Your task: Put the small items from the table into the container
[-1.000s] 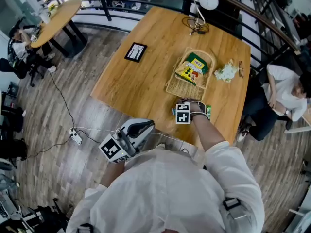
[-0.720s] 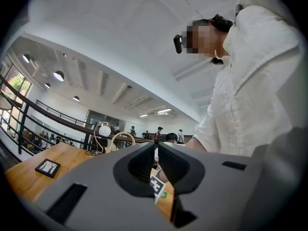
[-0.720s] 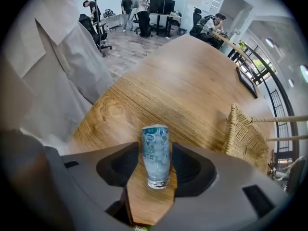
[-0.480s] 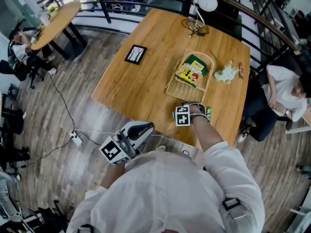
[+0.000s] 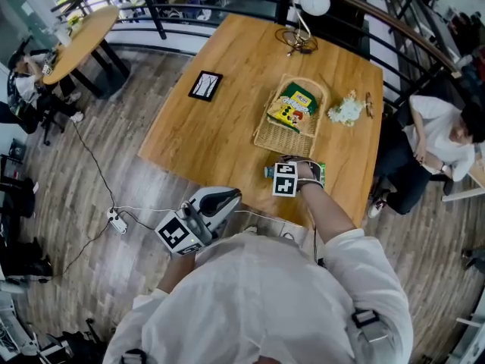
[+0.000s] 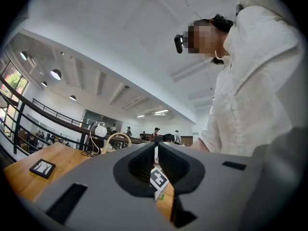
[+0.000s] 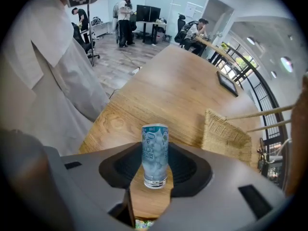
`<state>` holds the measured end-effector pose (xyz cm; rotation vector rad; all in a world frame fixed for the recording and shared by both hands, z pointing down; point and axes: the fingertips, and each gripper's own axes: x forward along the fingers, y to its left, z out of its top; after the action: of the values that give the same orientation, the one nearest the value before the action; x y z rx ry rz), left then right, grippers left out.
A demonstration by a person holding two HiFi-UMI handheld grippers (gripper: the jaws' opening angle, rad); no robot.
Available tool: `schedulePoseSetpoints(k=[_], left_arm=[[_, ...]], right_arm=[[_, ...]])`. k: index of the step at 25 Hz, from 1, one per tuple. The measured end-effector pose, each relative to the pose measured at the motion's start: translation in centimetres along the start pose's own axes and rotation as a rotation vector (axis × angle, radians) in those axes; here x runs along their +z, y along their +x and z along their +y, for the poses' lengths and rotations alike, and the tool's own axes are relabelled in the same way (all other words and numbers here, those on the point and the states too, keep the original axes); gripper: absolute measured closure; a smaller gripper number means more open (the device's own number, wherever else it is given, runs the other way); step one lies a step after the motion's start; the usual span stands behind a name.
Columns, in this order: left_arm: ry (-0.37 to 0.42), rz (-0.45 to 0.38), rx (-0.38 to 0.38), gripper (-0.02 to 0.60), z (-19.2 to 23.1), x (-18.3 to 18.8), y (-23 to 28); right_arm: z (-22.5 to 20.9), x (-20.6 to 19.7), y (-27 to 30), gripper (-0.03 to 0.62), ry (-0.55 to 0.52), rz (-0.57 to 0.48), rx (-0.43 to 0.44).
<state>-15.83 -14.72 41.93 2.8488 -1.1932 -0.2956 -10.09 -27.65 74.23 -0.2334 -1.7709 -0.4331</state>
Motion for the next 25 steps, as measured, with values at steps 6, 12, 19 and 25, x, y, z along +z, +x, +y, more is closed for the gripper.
schedulePoseSetpoints(k=[6,12,19,25], left_arm=[[-0.004,-0.008,-0.049,0.572,-0.4,-0.2,1.4],[-0.007,-0.015,-0.099,0.572,-1.0,-0.4,2.6],[-0.006,-0.02,-0.13,0.572,-1.5,-0.2,3.4],[-0.006,-0.021,-0.126,0.572,-1.3,-0.1,3.3]], right_arm=[[-3.7,2.0,-8.1,0.419,0.052,-0.113,-0.191],[-6.8,2.6,-15.2,0.419,0.074,-0.151,-0.342],[-10.0,1.3,-20.3,0.419,0.134,-0.169,-0.468],[-13.7,-1.0,-22.6,0.419,0.295,-0.19,-0.57]])
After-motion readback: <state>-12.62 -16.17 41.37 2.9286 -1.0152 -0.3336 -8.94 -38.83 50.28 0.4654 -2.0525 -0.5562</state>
